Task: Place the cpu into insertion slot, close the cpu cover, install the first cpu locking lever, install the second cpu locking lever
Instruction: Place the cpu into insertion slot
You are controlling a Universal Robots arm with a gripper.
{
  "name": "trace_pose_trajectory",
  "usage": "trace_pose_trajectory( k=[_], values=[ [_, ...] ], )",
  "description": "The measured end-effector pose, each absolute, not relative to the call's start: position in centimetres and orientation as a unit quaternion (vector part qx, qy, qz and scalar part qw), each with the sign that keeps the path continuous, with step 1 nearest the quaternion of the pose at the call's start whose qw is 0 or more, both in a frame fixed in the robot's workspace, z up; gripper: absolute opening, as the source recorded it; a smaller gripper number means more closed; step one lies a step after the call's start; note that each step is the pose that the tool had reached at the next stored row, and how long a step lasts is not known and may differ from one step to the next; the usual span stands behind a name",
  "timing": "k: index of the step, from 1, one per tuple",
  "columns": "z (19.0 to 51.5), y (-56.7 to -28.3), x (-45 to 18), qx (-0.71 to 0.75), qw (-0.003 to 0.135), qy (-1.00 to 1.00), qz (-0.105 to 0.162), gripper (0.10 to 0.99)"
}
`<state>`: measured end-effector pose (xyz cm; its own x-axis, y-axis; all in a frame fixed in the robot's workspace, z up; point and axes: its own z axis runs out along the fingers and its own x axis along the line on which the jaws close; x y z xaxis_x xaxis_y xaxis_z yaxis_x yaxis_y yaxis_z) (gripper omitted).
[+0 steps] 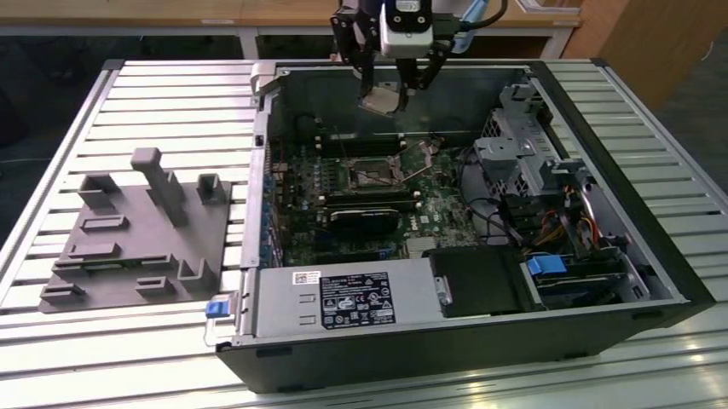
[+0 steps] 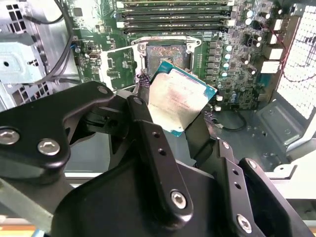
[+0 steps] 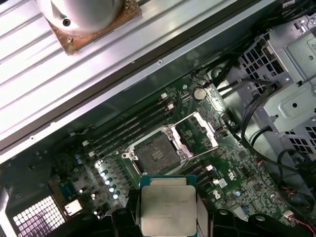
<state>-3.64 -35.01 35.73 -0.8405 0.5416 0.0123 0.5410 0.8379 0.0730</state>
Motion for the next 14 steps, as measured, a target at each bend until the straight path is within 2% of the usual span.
trace_pose_trajectory(
  k=[14],
  values=[
    [35.39, -35.01, -3.64, 0.339, 0.007, 0.940, 0.036, 0.541]
  ],
)
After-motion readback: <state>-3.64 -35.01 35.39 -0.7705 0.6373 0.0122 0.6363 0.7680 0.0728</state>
